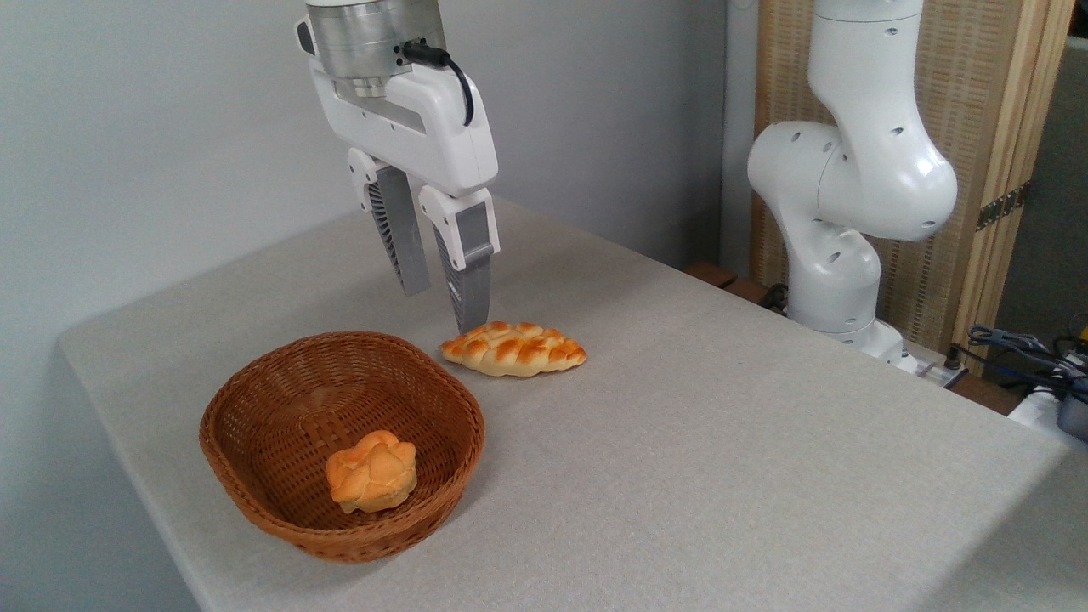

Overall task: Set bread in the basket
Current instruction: 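Lower the open gripper down onto the braided bread roll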

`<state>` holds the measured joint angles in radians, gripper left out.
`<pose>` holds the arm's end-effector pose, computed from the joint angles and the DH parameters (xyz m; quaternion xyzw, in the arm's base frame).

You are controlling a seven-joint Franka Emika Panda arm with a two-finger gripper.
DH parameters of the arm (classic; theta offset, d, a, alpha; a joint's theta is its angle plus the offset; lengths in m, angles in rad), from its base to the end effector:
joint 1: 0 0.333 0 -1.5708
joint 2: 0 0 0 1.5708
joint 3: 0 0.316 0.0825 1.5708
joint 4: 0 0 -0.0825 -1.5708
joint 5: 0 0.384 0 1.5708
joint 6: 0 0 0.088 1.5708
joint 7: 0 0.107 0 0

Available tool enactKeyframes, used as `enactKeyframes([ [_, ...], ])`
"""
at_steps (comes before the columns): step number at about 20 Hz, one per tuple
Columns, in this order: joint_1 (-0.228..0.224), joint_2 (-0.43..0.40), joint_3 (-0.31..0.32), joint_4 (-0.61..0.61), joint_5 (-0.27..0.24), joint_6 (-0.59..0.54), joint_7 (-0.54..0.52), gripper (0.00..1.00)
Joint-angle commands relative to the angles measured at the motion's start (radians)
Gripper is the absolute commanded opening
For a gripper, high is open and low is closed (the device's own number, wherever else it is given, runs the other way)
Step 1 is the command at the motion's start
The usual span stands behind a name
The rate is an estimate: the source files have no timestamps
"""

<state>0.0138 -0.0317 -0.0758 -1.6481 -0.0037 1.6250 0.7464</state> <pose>0.5476 -0.0350 0.6101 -0.9195 0.3932 -0.0042 0.0008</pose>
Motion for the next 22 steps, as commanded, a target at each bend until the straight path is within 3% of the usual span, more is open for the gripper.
enactKeyframes([
  [1,0.003,-0.001,0.02,0.016,0.007,-0.037,0.002,1.0],
  [14,-0.008,-0.04,0.008,-0.042,-0.013,-0.036,0.034,1.0],
  [22,-0.031,-0.183,0.002,-0.258,-0.035,-0.019,0.336,1.0],
])
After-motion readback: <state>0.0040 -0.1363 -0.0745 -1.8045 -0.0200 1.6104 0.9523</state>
